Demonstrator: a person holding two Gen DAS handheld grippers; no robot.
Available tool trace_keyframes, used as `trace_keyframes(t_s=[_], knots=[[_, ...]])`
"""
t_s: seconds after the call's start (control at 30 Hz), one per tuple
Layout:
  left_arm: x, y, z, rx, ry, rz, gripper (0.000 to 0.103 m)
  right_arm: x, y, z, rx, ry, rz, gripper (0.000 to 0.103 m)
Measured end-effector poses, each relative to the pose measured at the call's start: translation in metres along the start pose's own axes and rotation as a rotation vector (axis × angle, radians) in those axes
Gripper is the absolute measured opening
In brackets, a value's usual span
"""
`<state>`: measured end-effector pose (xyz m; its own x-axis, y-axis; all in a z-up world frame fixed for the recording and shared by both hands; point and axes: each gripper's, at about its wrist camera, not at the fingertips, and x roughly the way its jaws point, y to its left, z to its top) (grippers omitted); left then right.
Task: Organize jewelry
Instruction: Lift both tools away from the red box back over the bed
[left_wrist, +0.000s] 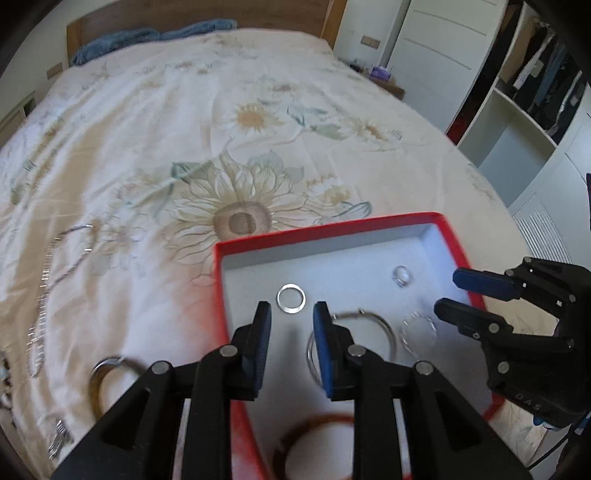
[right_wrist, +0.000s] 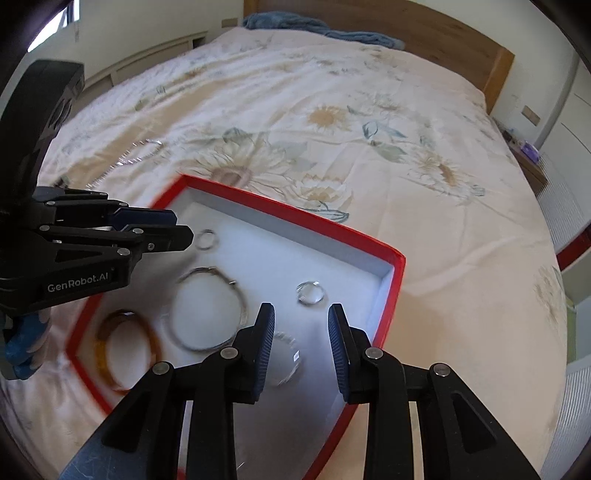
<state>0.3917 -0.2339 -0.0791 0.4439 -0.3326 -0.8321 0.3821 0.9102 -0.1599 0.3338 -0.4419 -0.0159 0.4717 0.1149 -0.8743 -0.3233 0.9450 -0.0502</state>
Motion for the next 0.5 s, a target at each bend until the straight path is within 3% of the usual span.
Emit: trace_keyframes(t_s=[0.23,0.5], knots=[[-0.066,0.004,-0.045,-0.009,-0.051,0.004,0.022,-0.059,0.043,-0.025,0.043,-0.057,0.046,0.034],[-0.151,0.027,-0.108,-0.032,-0.088,0.102,0.022,-0.111,0.111,-0.059,0.071,-0.109,0.107,0.034]])
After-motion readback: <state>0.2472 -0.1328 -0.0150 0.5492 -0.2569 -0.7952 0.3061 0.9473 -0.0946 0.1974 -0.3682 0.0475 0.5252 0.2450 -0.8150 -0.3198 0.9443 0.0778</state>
